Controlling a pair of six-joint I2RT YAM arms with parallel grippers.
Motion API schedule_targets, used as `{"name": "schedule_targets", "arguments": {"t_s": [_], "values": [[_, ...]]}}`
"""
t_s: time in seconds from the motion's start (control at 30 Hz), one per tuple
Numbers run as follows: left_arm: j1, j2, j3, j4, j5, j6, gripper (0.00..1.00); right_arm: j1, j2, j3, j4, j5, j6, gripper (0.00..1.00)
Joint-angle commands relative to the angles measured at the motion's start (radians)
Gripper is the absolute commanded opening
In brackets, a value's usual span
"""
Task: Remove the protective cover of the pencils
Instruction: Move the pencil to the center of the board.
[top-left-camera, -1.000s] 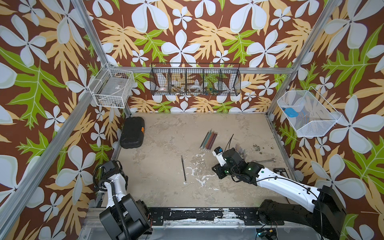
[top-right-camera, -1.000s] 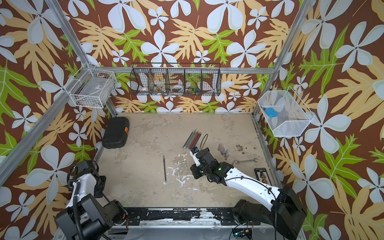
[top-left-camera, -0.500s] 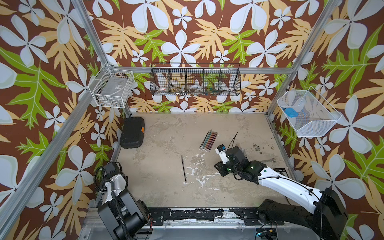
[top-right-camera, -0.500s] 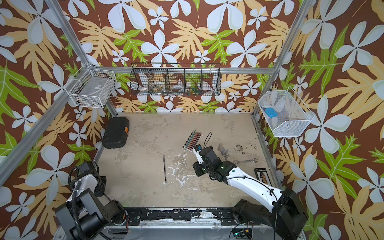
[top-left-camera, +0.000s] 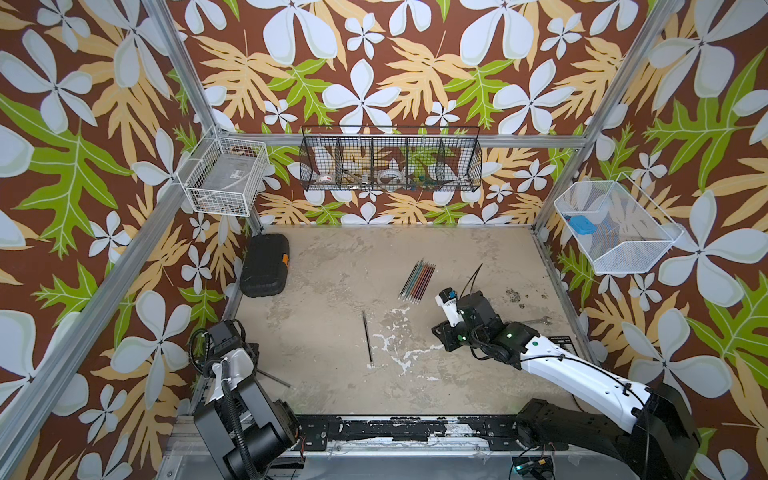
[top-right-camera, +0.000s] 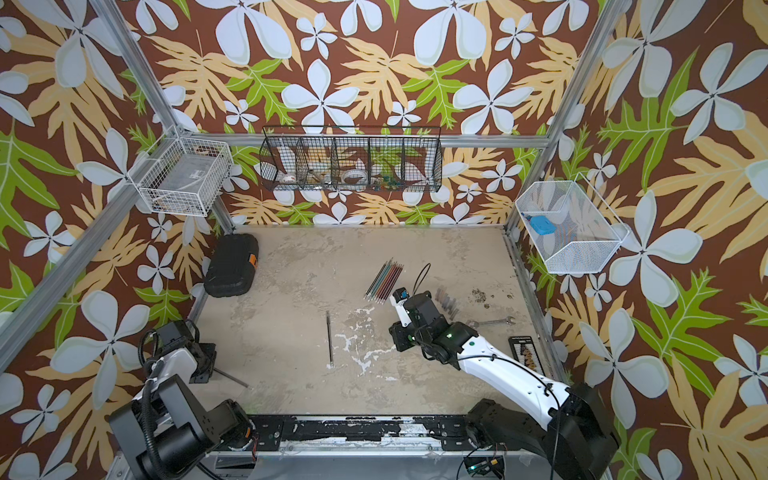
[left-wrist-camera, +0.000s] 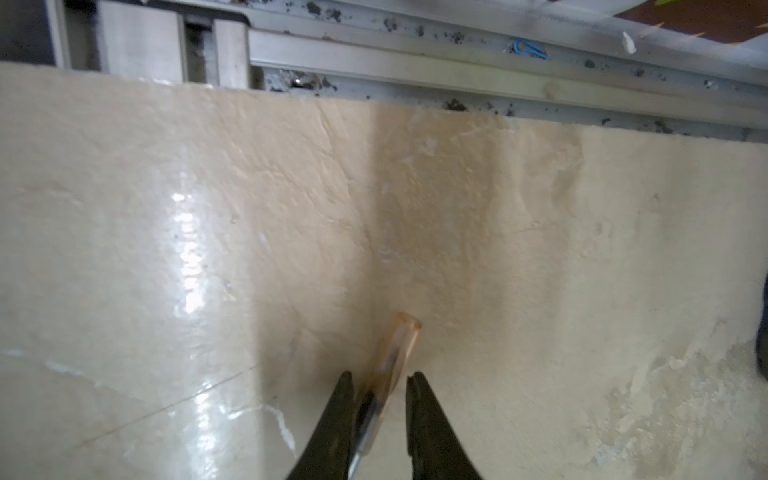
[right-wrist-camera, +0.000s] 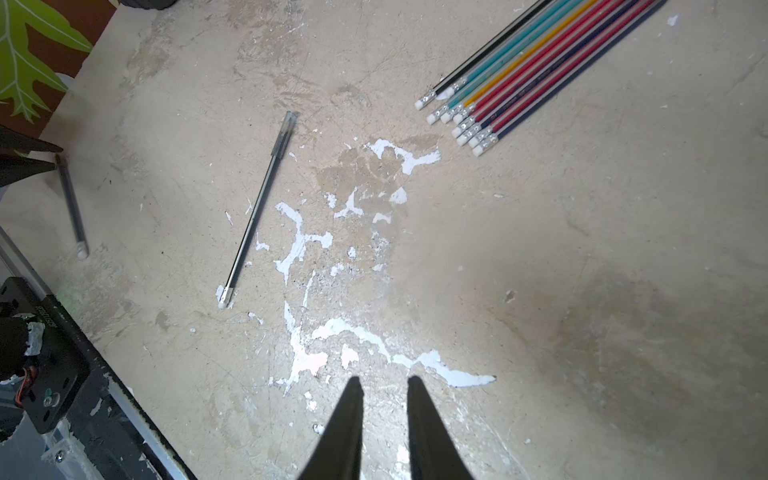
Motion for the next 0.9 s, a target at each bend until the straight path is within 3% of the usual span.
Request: {"name": "schedule_targets", "arguments": {"t_s": [0.0, 0.63, 0.87], "values": [[-0.013, 0.032, -0.021, -0.077, 0.076, 0.004, 0.26, -0.004, -0.008, -0.004, 0.0, 0.006, -0.001, 0.23], [-0.117, 0.309, 0.091, -0.084, 0.016, 0.087, 0.26, -0.026, -0.092, -0.067, 0.091, -0.004, 0.034, 0.23], [-0.219, 0.424, 0.171, -0.135, -0.086, 0.117, 0.25, -0.03, -0.138, -0.103, 0.144, 0.026, 0.035, 0.23]]}}
